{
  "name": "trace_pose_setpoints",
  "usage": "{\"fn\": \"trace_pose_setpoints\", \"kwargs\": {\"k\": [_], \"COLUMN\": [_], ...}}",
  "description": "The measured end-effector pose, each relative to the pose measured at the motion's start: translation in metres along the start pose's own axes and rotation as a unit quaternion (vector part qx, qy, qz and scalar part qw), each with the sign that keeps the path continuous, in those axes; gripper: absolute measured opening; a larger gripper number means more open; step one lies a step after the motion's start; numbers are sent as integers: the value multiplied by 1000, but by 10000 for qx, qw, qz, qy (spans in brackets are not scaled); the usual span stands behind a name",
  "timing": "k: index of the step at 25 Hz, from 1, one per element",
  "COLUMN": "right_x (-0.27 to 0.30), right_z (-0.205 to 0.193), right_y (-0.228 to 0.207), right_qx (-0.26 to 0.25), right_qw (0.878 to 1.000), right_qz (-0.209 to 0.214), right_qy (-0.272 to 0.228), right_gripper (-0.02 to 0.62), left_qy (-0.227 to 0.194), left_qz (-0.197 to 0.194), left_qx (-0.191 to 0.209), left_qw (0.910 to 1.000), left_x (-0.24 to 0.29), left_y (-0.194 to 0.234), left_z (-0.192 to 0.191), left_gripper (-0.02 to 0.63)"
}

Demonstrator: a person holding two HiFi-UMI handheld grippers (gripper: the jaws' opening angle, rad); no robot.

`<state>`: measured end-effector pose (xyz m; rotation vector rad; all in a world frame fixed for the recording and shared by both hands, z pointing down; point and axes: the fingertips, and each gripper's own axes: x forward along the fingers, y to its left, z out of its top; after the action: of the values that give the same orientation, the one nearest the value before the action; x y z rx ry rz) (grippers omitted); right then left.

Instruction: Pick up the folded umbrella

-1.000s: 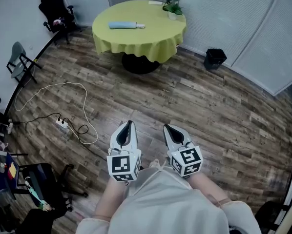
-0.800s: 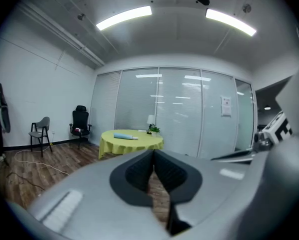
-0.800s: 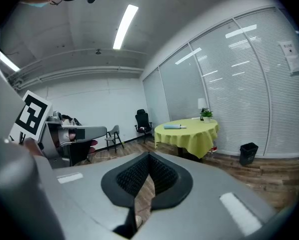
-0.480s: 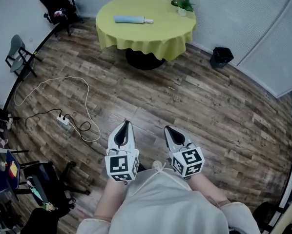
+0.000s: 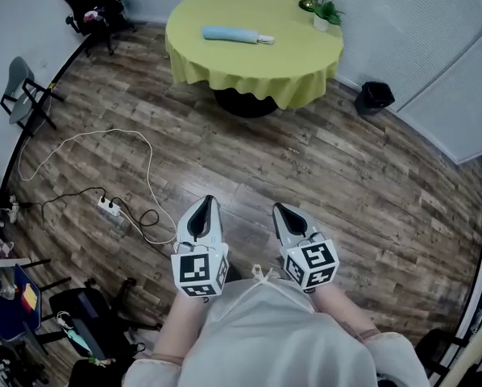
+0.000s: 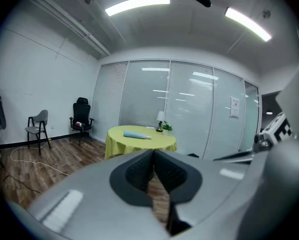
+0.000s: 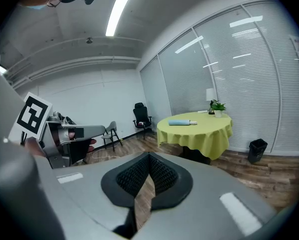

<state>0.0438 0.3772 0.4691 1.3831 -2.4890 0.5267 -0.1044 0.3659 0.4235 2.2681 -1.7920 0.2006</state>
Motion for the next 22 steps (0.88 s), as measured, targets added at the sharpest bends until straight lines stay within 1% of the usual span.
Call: {"fn": "trace_pose_setpoints", "kwargs": {"k": [6,10,13,16,22], "right_x": [87,126,149,173,227], "right_z": [31,49,56,63,82], "right_y": [46,66,77,79,63], "right_qx": [61,82,52,-5,-85], "right_qw": [9998,9996,9997,9998,9999], "right_qz": [-184,-249,-233,-198,-81], "right_qy": [-32,-112,-83,-21,-57], "right_gripper": [0,0,0,0,0], "left_qy": [-65,-87,-57,-50,-129], "left_qz": [-68,-53,16,65,250], "left_qx": [-46,-35,-95,-162,-188], "left_qw": [9999,9999,9999,9998,9994], "left_x": [30,41,48,61,102], "left_y": [102,150,177,196,224], "left_z": [27,37,37,39,50], "left_gripper": [6,6,6,6,6]}}
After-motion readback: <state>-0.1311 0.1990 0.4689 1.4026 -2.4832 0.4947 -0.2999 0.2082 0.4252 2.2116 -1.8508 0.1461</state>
